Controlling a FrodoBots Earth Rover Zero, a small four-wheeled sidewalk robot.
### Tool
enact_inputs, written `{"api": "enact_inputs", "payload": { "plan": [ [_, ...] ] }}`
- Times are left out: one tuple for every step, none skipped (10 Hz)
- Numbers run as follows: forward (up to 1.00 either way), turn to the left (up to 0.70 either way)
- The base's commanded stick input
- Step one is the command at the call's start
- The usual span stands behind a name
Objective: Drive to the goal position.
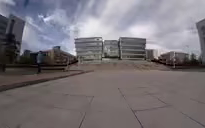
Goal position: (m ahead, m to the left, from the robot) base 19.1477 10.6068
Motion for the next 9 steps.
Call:
{"api": "enact_inputs", "payload": {
  "plan": [
    [0.70, 0.00],
    [0.70, 0.00],
    [0.70, 0.00],
    [0.70, 0.00],
    [0.70, 0.00],
    [0.70, 0.00],
    [0.70, 0.00],
    [0.70, 0.00],
    [0.70, 0.00]
  ]
}}
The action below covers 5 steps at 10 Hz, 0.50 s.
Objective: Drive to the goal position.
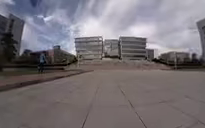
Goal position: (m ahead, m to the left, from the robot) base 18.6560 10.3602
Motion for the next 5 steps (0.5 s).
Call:
{"api": "enact_inputs", "payload": {
  "plan": [
    [0.70, 0.00],
    [0.70, 0.00],
    [0.70, 0.00],
    [0.70, 0.00],
    [0.70, 0.00]
  ]
}}
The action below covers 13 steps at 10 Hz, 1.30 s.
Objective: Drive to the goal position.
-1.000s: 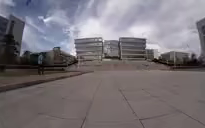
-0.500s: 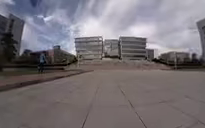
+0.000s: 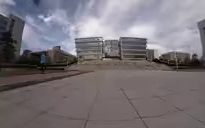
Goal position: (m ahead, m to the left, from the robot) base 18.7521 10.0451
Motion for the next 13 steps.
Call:
{"api": "enact_inputs", "payload": {
  "plan": [
    [0.70, 0.00],
    [0.70, 0.00],
    [0.70, 0.00],
    [0.70, 0.00],
    [0.70, 0.00],
    [0.70, 0.00],
    [0.70, 0.00],
    [0.70, 0.00],
    [0.70, 0.00],
    [0.70, 0.00],
    [0.70, 0.00],
    [0.70, 0.00],
    [0.70, 0.00]
  ]
}}
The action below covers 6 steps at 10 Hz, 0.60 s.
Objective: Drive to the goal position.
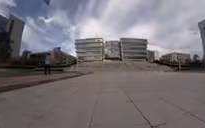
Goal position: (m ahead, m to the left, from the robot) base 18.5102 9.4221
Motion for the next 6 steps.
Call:
{"api": "enact_inputs", "payload": {
  "plan": [
    [0.70, 0.00],
    [0.70, 0.00],
    [0.70, 0.00],
    [0.70, 0.00],
    [0.70, 0.00],
    [0.70, 0.00]
  ]
}}
